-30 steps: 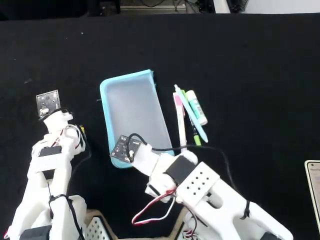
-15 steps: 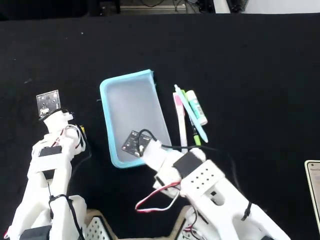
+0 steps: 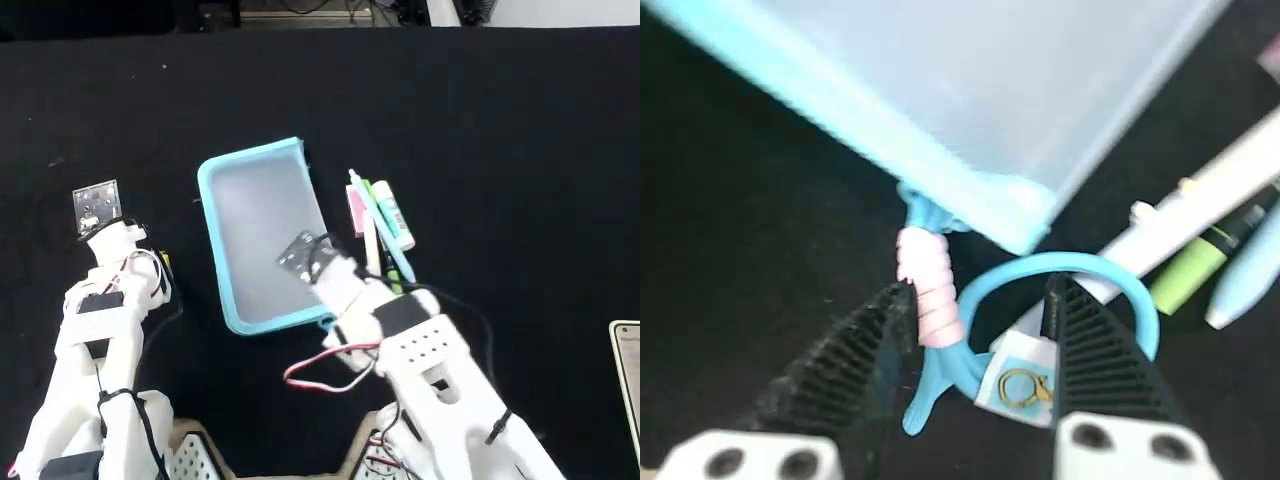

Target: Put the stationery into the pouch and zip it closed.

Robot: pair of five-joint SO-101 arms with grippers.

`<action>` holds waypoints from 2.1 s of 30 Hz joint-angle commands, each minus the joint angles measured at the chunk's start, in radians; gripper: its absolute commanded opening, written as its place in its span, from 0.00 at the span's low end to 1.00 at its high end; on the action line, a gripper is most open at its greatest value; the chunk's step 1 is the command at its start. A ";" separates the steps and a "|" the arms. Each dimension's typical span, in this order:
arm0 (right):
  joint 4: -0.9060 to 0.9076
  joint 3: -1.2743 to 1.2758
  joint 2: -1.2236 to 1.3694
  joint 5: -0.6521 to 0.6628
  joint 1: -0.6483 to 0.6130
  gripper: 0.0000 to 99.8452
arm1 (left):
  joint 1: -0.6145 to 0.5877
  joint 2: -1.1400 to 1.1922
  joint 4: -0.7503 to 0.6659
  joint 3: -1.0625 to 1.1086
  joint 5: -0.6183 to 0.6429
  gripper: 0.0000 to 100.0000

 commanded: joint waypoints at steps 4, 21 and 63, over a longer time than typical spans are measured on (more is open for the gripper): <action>0.141 -0.180 -0.021 0.009 0.041 0.20 | -0.008 -0.011 -0.018 -0.068 0.009 0.15; 0.069 0.012 -0.021 0.092 -0.150 0.20 | -0.008 -0.011 -0.020 -0.068 0.008 0.15; 0.187 -0.088 -0.021 0.318 0.104 0.12 | -0.008 -0.011 -0.020 -0.068 0.006 0.15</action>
